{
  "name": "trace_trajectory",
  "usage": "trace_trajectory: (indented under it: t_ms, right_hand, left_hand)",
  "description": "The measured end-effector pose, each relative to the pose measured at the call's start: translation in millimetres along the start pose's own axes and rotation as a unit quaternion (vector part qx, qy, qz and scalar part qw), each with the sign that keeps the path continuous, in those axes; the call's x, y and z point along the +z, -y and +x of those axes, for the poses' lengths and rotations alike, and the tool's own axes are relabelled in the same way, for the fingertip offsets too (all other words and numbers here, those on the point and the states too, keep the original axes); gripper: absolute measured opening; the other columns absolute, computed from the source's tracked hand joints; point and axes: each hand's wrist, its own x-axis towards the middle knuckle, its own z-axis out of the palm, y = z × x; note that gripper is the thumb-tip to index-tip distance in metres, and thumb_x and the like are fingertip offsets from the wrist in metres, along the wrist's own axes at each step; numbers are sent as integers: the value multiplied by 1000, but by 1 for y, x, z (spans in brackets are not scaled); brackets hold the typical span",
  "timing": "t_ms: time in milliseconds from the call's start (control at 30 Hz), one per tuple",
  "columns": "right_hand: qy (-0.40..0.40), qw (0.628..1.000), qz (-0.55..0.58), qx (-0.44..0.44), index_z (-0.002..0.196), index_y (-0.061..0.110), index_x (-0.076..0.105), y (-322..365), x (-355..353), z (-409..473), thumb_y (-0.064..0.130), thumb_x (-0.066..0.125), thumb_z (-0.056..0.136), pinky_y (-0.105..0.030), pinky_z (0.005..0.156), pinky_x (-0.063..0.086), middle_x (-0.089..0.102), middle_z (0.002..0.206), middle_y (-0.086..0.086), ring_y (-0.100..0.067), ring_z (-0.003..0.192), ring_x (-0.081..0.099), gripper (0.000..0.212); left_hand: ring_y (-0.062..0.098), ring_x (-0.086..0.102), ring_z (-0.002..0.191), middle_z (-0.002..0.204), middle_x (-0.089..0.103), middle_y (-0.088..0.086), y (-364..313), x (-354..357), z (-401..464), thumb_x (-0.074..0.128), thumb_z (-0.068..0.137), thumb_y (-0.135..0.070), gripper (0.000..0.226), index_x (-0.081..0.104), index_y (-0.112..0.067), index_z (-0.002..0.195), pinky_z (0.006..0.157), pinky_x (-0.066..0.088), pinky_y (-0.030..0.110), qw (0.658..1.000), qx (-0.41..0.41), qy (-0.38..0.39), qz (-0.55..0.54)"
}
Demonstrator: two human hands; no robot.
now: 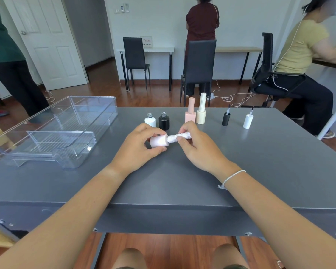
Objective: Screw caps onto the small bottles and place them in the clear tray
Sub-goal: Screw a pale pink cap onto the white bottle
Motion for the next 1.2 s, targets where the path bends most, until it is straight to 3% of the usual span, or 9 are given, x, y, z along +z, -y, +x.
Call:
trace_trajectory:
  t_ms: [167, 333, 433, 600, 667, 767, 967, 1100, 1200]
  right_hand:
    - [-36, 998, -50, 18, 83, 14, 49, -2, 0, 1, 46, 36, 93, -29, 49, 29, 43, 56, 6, -20, 58, 45, 36]
    - [-35, 999, -5, 20, 95, 26, 42, -2, -1, -1, 39, 47, 89, -19, 48, 28, 41, 56, 9, -7, 51, 42, 14]
    - [-44, 999, -7, 21, 88, 21, 46, -4, -1, 0, 27, 50, 89, -25, 49, 27, 41, 58, 9, -10, 53, 41, 7]
    - [-67, 997, -28, 34, 81, 14, 54, -3, -1, 1, 46, 41, 91, -24, 47, 28, 42, 54, 7, -13, 55, 44, 36]
    - [-67, 997, -2, 32, 85, 21, 52, -4, -1, 0, 44, 46, 89, -17, 45, 29, 43, 55, 9, -6, 53, 46, 24]
    - [-52, 998, -11, 28, 85, 27, 46, -6, -1, -1, 30, 53, 86, -18, 47, 25, 45, 59, 11, -1, 53, 46, 8]
    - [-73, 996, -28, 44, 76, 11, 54, -5, -1, 0, 48, 41, 90, -25, 48, 29, 46, 56, 5, -19, 59, 48, 41]
    - [-63, 997, -4, 36, 86, 25, 49, -5, -2, -1, 38, 50, 87, -19, 48, 26, 45, 60, 11, -5, 52, 44, 14]
    - [-67, 997, -21, 37, 81, 14, 52, -5, -2, 0, 36, 47, 91, -26, 49, 29, 47, 60, 7, -12, 56, 46, 25]
  left_hand:
    - [-2, 50, 83, 95, 52, -13, 1, 0, 0, 75, 72, -17, 38, 60, -42, 98, 66, 37, 6, 1000, -2, 3, 5]
    - [-3, 50, 83, 94, 51, -13, -1, -1, -1, 75, 72, -17, 40, 59, -45, 97, 65, 38, 6, 1000, -1, 0, 4]
    - [-1, 50, 83, 94, 51, -13, 0, -1, 0, 75, 72, -17, 39, 60, -43, 97, 64, 38, 7, 1000, -4, 0, 5]
    - [0, 50, 82, 95, 52, -11, 0, 0, 0, 75, 72, -17, 38, 61, -39, 99, 65, 38, 7, 1000, -9, 1, 11]
    - [1, 50, 83, 95, 52, -10, -1, -1, -1, 75, 72, -17, 38, 61, -40, 98, 65, 37, 6, 1000, -8, -4, 6]
    - [1, 50, 83, 95, 52, -9, -1, -1, -1, 75, 72, -16, 37, 62, -40, 98, 64, 38, 6, 1000, -10, -4, 4]
    - [1, 50, 83, 96, 53, -7, -1, 0, 0, 75, 72, -16, 37, 63, -36, 101, 65, 37, 6, 1000, -9, -2, 11]
    - [3, 51, 83, 95, 52, -9, -2, 0, 0, 76, 72, -17, 39, 60, -41, 98, 64, 38, 7, 1000, -8, -5, 8]
    - [5, 51, 84, 95, 51, -11, -1, 0, -1, 76, 72, -17, 37, 62, -38, 100, 65, 38, 7, 1000, -11, 1, 16]
